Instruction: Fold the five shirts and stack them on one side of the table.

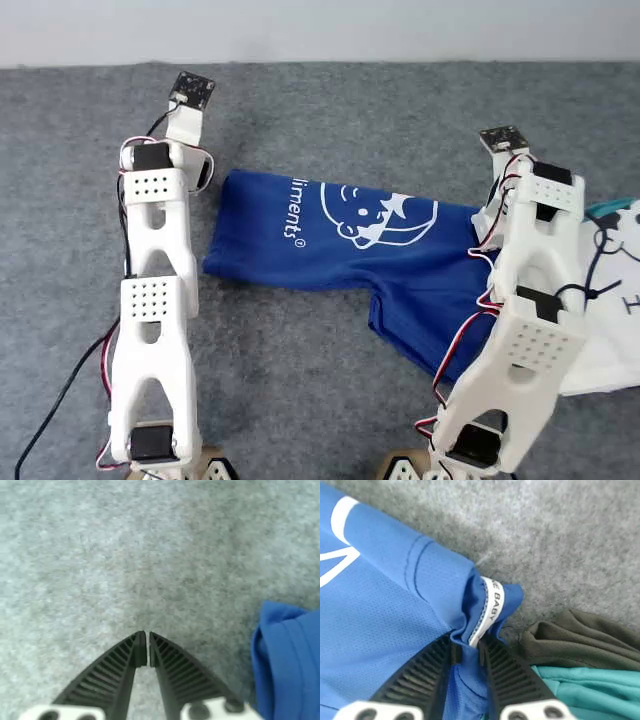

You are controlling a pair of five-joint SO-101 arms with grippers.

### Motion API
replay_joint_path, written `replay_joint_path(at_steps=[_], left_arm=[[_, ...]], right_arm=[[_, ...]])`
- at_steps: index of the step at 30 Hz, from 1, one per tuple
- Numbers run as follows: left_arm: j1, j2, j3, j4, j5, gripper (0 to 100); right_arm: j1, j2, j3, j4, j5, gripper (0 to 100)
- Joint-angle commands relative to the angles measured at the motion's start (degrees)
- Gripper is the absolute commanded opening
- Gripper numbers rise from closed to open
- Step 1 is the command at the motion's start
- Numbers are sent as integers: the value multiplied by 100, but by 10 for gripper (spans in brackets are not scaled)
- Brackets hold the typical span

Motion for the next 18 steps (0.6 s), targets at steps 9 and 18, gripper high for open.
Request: replay_joint_path(at_steps=[9, 18], left_arm=[[1213, -1327, -514, 1662, 457, 15], [1275, -2365, 945, 1820, 1152, 16]], right_arm=[[-31, -101, -211, 92, -35, 15], [-40, -1349, -264, 971, 255, 256]])
